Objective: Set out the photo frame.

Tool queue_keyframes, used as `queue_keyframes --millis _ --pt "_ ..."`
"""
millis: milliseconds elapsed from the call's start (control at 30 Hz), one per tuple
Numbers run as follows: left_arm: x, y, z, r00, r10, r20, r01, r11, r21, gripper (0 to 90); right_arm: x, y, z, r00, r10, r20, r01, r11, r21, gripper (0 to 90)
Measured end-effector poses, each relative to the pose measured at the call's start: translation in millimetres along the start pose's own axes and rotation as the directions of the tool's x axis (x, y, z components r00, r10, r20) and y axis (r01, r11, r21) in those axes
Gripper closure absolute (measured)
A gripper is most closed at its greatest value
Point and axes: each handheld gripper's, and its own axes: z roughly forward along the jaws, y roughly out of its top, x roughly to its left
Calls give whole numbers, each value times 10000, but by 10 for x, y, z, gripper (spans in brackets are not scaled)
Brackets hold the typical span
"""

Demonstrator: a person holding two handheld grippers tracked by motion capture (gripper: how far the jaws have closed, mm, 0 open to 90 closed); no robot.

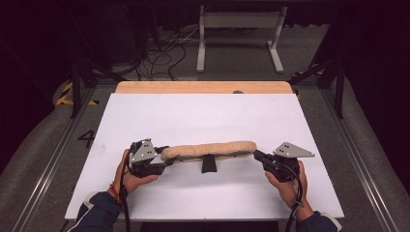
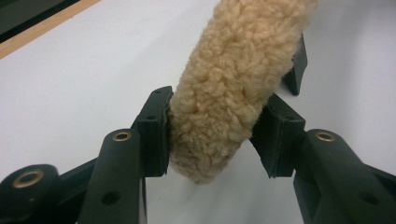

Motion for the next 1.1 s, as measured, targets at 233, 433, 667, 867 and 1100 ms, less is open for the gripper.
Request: queue_keyframes --millis 233,433,667,867,1100 --pt "-1 2 1 10000 12 4 -12 10000 13 526 37 5 -34 9997 -90 -219 90 10000 -30 900" --pt "-5 3 -5 10000 29 12 -29 10000 30 529 117 23 21 9990 -204 -400 206 9998 57 900" --pt "-12 6 -13 9999 116 30 -117 9999 66 535 125 56 86 9990 -196 -402 197 9998 22 900" --pt "-18 5 -21 9999 132 44 -132 9999 59 538 144 72 104 9989 -229 -420 228 9997 -14 900" --pt "-20 6 -21 9999 116 41 -116 9999 0 534 164 78 127 9986 -283 -439 286 9996 48 900"
